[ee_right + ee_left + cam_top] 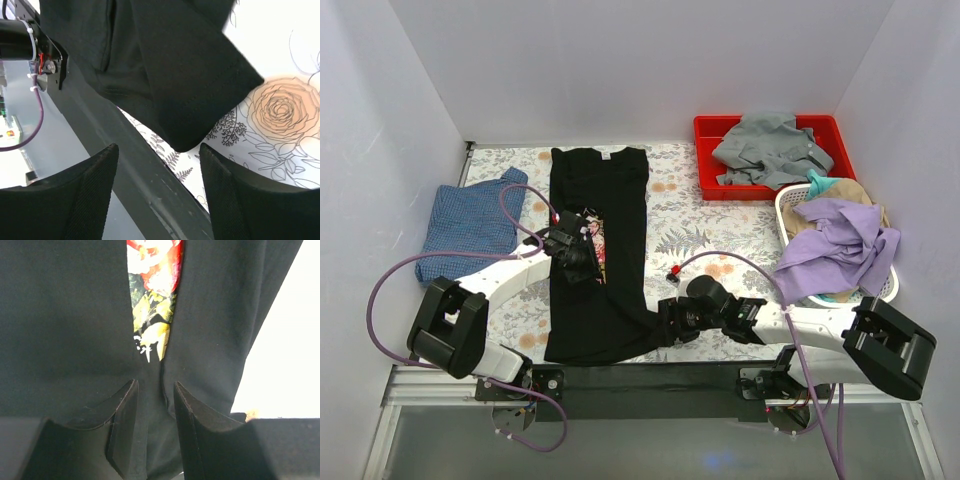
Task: Fold and stack the t-shirts
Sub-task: Fold the tshirt
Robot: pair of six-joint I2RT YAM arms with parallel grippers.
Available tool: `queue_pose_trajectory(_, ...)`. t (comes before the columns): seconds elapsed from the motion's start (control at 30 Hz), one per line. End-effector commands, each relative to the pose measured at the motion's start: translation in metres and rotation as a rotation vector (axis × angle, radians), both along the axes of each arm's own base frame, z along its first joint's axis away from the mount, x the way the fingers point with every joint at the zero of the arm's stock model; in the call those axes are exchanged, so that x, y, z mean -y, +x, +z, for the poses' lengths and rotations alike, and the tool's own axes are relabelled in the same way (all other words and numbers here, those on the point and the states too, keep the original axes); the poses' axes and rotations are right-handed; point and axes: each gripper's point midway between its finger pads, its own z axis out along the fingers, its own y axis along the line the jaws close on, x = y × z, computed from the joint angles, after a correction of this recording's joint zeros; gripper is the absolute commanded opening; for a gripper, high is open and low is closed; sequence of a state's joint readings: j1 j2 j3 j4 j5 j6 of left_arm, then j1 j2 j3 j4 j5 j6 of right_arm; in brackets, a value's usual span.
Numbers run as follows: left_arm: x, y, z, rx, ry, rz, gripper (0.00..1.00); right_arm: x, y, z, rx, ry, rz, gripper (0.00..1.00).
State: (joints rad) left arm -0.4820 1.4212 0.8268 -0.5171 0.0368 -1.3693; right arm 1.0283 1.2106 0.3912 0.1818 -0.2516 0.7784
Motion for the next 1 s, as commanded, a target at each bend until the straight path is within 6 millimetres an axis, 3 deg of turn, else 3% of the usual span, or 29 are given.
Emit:
queue_pose_trajectory(0.0, -0.003, 0.001, -0.002, 0.024, 0.007, 0.016, 0.33, -0.008, -0.005, 0.003, -0.033, 0.050, -0.002, 0.70)
queue_pose_trajectory(0.33, -0.006, 0.007, -0.003, 0.034, 0.027, 0.036, 0.33, -0.010, -0.012, -0.022, -0.037, -0.084, -0.025, 0.63)
queue_pose_trajectory(0.57, -0.009, 0.005, -0.004, 0.037, 0.038, 0.044, 0.34, 0.015, 0.014, -0.031, 0.042, -0.177, -0.209, 0.57)
queue_pose_trajectory(0.73, -0.010, 0.004, -0.003, 0.036, 0.040, 0.045, 0.34, 0.019, 0.020, -0.038, 0.051, -0.247, -0.230, 0.49)
queue_pose_trajectory(0.83, -0.011, 0.005, -0.001, 0.043, 0.041, 0.049, 0.34, 0.017, 0.021, -0.039, 0.051, -0.259, -0.221, 0.32)
queue_pose_trajectory(0.87, -0.011, 0.005, -0.002, 0.042, 0.043, 0.051, 0.34, 0.017, 0.022, -0.039, 0.059, -0.262, -0.226, 0.07)
queue_pose_trajectory(0.9, -0.011, 0.005, -0.002, 0.043, 0.044, 0.052, 0.34, 0.019, 0.022, -0.039, 0.060, -0.278, -0.227, 0.01)
queue_pose_trajectory(0.97, -0.012, 0.005, -0.003, 0.039, 0.049, 0.053, 0.34, 0.023, 0.025, -0.037, 0.086, -0.299, -0.236, 0.01)
